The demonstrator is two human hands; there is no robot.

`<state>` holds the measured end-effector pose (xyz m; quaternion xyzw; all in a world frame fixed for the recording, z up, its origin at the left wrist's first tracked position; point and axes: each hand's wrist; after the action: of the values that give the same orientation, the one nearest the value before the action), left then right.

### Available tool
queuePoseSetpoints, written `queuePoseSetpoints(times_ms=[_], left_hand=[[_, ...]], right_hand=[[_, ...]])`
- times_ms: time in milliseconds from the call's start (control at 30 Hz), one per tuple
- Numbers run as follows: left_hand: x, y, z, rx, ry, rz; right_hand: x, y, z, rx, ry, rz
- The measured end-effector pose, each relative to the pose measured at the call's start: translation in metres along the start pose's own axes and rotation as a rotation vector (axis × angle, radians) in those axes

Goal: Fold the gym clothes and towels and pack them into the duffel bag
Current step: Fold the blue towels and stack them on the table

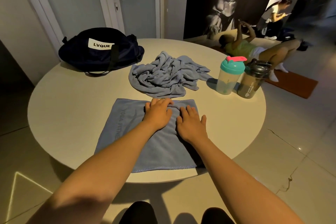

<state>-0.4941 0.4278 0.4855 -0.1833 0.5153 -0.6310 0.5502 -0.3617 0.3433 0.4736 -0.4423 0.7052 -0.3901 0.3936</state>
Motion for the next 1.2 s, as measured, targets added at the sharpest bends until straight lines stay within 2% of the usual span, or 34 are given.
queuePoseSetpoints(times_ms=[133,267,400,500,733,900,967,1100,1200], left_hand=[[-0.007,0.000,-0.002,-0.049,0.078,-0.040],[-0.012,-0.002,-0.004,-0.069,0.192,0.009],[-0.010,0.001,-0.005,-0.119,0.159,0.049],[-0.011,0.002,0.004,-0.223,0.108,-0.022],[-0.015,0.002,0.011,-0.326,0.023,-0.228],[-0.002,-0.005,0.010,-0.229,0.073,-0.061],[0.006,-0.007,0.009,-0.195,0.092,-0.104],[0.014,-0.003,0.013,-0.248,0.075,-0.263],[0.012,0.002,0.020,-0.323,0.056,-0.253]], right_hand=[[0.003,0.001,0.000,0.031,-0.028,-0.001],[0.002,0.001,-0.001,0.043,-0.018,-0.022],[0.005,0.002,-0.002,0.020,0.007,0.027],[0.006,0.002,-0.002,0.034,-0.006,0.094],[-0.016,-0.011,-0.003,0.168,0.062,-0.179],[-0.018,-0.011,-0.004,0.144,0.110,-0.235],[-0.011,-0.011,-0.001,0.101,0.077,-0.176],[0.009,-0.022,0.005,0.030,0.005,0.257],[0.037,-0.022,0.012,0.071,-0.003,0.345]])
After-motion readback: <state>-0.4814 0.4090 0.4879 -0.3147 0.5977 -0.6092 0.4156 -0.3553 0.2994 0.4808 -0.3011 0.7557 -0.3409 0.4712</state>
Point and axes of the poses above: each hand's wrist, its own x-axis away from the middle knuckle, its own y-axis out of the palm, z = x × y, and after that the axes turned 11 degrees about z, right-handed
